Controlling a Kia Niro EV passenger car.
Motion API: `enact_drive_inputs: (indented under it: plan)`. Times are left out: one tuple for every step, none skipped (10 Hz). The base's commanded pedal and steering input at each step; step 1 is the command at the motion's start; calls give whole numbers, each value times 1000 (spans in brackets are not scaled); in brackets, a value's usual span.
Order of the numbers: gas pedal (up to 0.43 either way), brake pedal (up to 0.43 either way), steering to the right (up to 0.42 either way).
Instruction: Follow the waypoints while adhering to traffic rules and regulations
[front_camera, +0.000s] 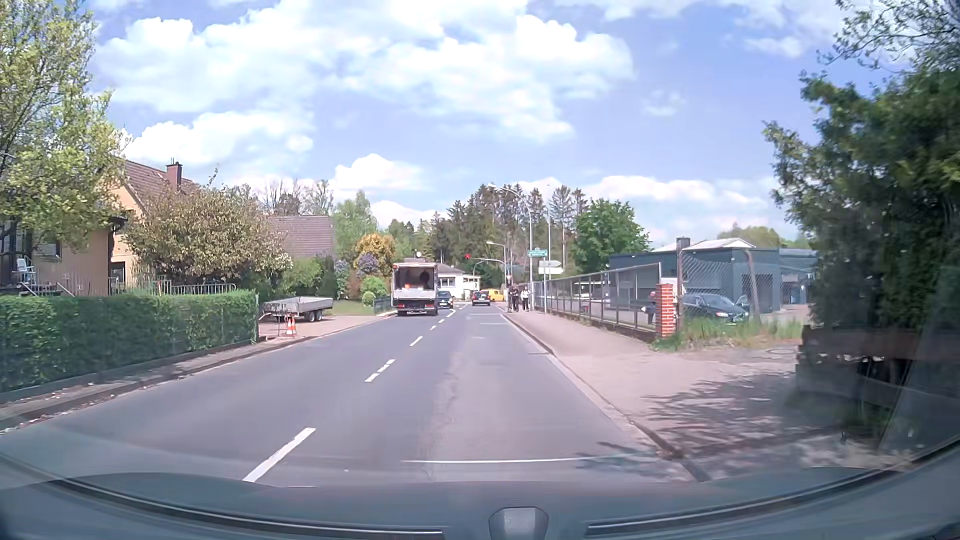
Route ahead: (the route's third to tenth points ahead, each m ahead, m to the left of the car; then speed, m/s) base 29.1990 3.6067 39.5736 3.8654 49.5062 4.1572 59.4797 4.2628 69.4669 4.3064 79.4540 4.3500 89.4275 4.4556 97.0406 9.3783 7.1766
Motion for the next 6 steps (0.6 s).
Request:
enact_drive_inputs:
  plan:
    - [87, 0, 2]
    - [87, 0, 0]
    - [87, 0, -1]
    - [87, 0, -1]
    - [87, 0, -1]
    - [79, 0, -1]
